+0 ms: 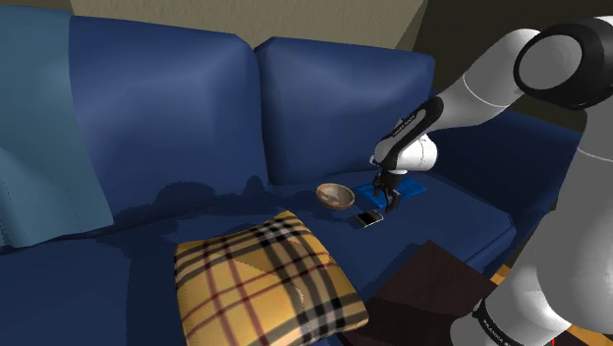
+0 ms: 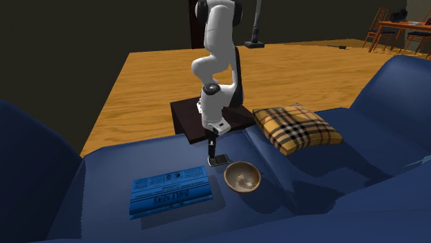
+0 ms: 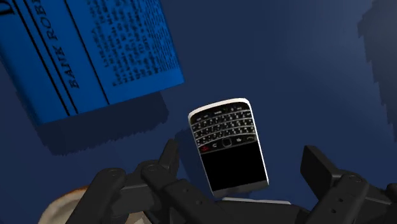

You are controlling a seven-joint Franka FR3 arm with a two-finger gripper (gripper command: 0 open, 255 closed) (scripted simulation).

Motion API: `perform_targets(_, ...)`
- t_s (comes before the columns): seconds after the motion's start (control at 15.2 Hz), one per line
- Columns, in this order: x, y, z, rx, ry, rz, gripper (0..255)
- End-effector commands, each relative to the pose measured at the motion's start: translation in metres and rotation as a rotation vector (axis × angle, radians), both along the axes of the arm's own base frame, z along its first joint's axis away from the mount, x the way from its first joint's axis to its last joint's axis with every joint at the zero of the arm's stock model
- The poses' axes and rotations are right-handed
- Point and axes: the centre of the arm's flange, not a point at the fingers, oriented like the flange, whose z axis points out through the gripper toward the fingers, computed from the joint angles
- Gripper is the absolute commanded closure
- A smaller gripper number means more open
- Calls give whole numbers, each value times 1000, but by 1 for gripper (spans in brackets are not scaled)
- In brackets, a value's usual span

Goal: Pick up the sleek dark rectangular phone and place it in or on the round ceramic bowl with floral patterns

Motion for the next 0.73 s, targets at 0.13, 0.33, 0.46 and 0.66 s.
perform_targets(0.13,9,-8,-35,6,9,63,0)
perform_targets(0.33,9,-7,-51,6,9,63,0)
perform_targets(0.46,8,-7,-61,6,9,63,0)
perform_targets(0.66,8,-7,-64,6,9,63,0)
